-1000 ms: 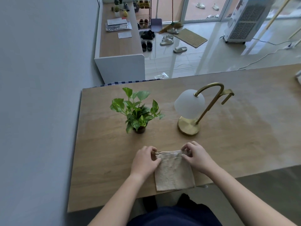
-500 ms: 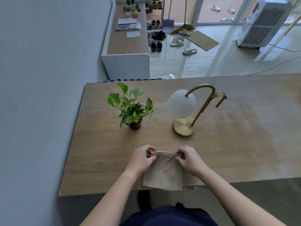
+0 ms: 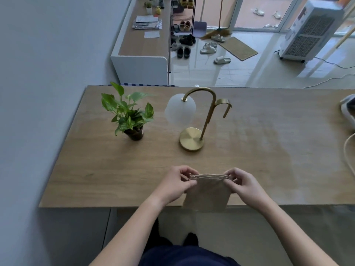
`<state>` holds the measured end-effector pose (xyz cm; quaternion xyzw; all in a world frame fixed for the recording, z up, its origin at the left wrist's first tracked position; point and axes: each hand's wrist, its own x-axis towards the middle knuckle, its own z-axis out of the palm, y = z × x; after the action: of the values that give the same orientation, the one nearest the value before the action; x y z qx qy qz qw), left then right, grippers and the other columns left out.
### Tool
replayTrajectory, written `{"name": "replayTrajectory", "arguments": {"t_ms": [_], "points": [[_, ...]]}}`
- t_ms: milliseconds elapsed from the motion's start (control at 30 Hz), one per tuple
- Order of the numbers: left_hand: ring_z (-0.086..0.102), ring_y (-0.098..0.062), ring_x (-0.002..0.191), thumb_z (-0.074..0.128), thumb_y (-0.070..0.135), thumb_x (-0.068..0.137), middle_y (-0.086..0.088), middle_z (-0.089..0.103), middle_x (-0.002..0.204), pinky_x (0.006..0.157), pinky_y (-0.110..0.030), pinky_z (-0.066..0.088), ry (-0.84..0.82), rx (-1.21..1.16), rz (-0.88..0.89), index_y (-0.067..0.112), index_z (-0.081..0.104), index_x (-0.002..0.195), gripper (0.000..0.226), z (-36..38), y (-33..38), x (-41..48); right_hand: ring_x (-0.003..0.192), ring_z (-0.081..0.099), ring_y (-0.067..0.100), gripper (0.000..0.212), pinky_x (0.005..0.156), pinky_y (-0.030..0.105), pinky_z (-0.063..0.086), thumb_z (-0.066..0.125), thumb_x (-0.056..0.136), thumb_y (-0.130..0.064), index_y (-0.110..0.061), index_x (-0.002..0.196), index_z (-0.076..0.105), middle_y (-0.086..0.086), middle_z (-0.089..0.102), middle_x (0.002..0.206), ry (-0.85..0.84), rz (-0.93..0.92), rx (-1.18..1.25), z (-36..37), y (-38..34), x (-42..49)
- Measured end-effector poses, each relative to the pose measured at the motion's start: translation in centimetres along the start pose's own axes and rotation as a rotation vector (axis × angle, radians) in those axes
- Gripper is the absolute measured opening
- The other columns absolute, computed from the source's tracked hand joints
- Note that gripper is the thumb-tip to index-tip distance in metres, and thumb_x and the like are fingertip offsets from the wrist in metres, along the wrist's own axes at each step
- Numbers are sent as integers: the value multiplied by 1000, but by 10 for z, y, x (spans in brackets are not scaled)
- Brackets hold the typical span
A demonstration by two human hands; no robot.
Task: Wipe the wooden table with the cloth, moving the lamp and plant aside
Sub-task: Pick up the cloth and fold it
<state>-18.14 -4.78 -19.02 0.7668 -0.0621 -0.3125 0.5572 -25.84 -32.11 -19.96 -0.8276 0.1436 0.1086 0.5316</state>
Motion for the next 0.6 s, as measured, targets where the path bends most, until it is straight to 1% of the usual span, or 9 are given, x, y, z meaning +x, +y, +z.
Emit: {"name": "replayTrajectory", "arguments": {"t_ms": [67,167,200,267,367,467,533,567,600], "points": [[69,-14,82,82,8,91,-6,71,91,72,-37,67,-53,-34,-19,22,81,104,20,21,-5,-1,71,59,17,12,73,50,61,73,97,-4,-16,99,74,1,63,78,-29,27,11,-18,11,-12],[69,-13,82,84,9,89,-2,72,92,79,-44,68,-111,-4,-52,22,81,105,21,42,-17,4,69,58,15,11,68,44,58,75,96,-7,-18,98,75,-1,62,76,-59,49,-19,-37,25,-20],[69,-12,83,83,9,89,-3,72,94,79,-44,68,-117,10,-66,23,81,104,21,48,-20,8,68,57,14,11,67,41,57,75,96,-7,-18,98,76,-3,62,75,-67,61,-42,-42,29,-19],[67,-12,82,81,5,89,-6,71,95,73,-37,67,-109,20,-95,24,80,101,22,56,-20,20,66,55,12,12,65,38,57,76,95,-8,-20,97,75,-4,61,75,-64,85,-100,-47,34,-8],[64,-12,77,79,1,88,-3,70,88,71,-32,65,-60,43,-88,26,79,96,27,62,-16,47,64,55,10,12,66,41,60,77,95,-13,-23,96,73,-3,62,77,-21,96,-199,-49,33,17],[60,-7,73,81,5,87,3,73,87,70,-19,55,9,140,-44,22,82,103,24,64,-11,75,74,61,15,8,75,44,63,77,95,-19,-25,98,72,-1,66,85,12,118,-271,-51,33,45],[63,-3,77,82,11,89,8,74,92,73,-13,50,95,199,-23,25,82,108,24,64,-9,87,81,63,19,9,81,44,61,76,95,-20,-27,98,71,1,68,89,36,120,-290,-51,31,60],[66,-1,83,81,13,90,9,75,97,78,-12,51,139,217,-9,26,81,111,25,64,-7,90,84,64,20,10,83,42,59,75,96,-19,-27,101,70,2,69,93,56,121,-297,-51,29,65],[68,-1,92,80,14,91,9,75,104,86,-14,53,184,253,18,26,79,117,28,64,-6,92,89,64,21,13,86,38,57,73,97,-18,-25,108,70,4,70,101,81,124,-321,-50,27,69]]}}
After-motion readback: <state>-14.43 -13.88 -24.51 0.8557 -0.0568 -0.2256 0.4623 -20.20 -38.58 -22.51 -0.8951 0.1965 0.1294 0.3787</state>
